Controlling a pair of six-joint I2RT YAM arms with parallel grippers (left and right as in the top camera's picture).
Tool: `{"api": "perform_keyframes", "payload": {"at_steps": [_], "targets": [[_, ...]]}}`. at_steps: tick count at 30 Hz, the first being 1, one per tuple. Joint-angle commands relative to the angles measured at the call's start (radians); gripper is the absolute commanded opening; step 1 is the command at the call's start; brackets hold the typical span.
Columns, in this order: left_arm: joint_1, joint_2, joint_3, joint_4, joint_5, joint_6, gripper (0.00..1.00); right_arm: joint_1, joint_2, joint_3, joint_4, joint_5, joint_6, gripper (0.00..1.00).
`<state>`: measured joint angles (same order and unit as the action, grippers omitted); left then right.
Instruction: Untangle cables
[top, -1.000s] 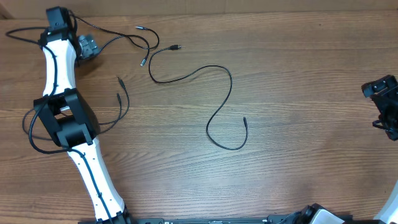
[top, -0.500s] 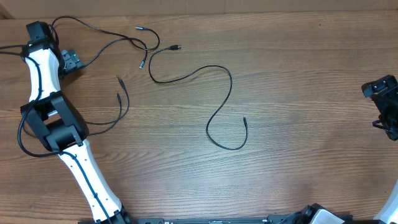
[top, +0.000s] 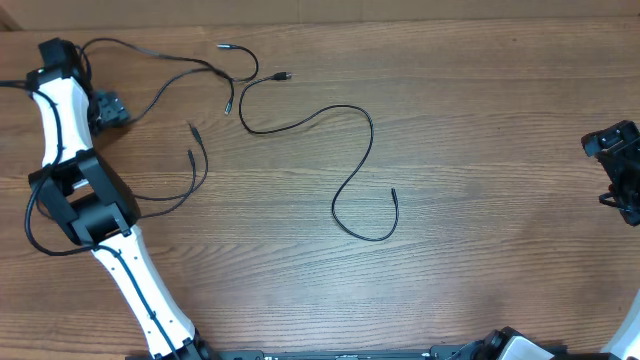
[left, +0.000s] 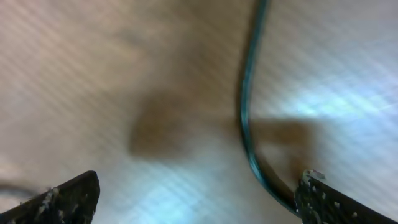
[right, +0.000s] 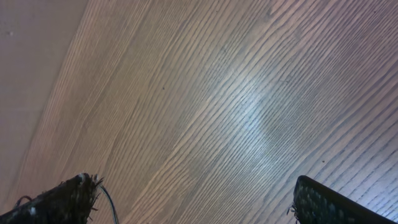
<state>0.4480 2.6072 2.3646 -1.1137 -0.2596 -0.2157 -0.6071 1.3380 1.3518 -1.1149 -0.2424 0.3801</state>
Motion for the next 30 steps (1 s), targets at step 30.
{"api": "perform_keyframes", "payload": {"at_steps": [30], "targets": [[0.192,0.027,0.434,-0.183,0.562,0.050,1.00,-0.001,-0.003,0.011,0.006,0.010,-0.008,1.00]]}}
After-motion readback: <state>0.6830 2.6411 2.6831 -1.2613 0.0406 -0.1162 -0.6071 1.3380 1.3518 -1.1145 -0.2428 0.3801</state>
